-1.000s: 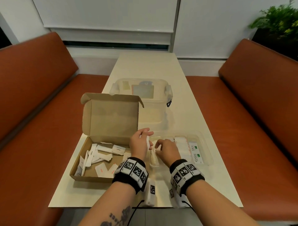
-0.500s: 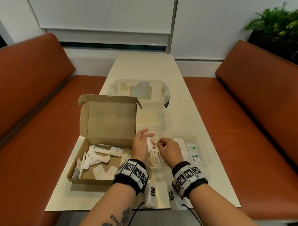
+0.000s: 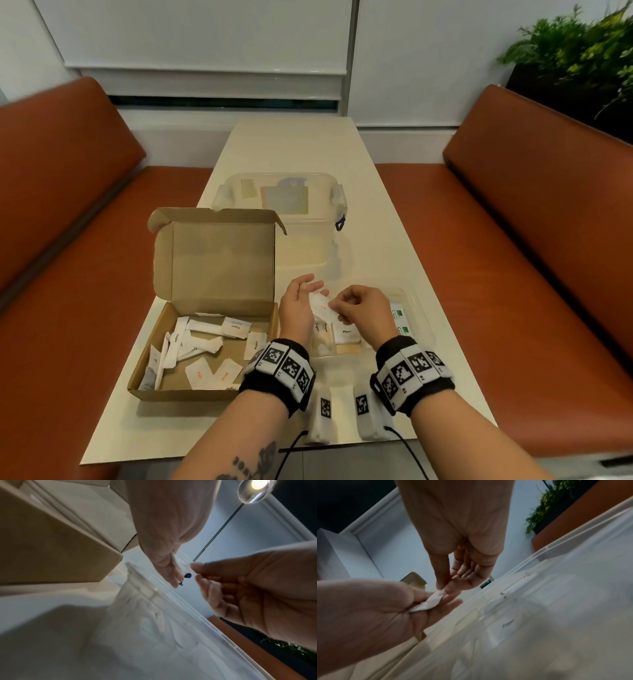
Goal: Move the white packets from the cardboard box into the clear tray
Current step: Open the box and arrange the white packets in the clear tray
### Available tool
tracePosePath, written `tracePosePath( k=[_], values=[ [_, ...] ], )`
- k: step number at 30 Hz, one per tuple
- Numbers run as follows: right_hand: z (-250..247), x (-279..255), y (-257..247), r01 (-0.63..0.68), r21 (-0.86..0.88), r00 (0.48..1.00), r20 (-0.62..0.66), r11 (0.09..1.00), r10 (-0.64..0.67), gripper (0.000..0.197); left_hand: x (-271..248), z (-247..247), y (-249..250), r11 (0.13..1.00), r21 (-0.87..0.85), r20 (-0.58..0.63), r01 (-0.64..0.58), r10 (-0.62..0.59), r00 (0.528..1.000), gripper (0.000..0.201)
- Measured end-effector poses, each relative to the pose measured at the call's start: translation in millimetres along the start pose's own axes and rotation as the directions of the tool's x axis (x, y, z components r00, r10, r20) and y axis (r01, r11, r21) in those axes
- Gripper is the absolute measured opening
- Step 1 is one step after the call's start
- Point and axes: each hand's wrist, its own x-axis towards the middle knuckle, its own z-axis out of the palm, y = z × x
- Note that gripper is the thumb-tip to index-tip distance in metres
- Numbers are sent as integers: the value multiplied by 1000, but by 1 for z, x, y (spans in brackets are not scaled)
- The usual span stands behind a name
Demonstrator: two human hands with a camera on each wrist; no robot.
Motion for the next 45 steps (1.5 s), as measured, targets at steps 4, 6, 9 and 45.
tracePosePath(
  k=[4,6,9,45],
  values=[
    [-29,10,-2,62,-166,996,72,984,-51,3,2,0,-3,972,228,32,-63,57,998,26],
    [-40,14,-5,94,-243,990,123,966,-66,4,3,1,-4,926,363,131,-105,61,990,23],
    [-49,18,-9,133,-253,984,146,958,-98,4,0,4,-6,867,471,252,-163,45,967,18],
    [-55,13,40,98,-739,985,168,667,41,2,-10,9,-10,988,-23,149,150,-145,978,23]
  ],
)
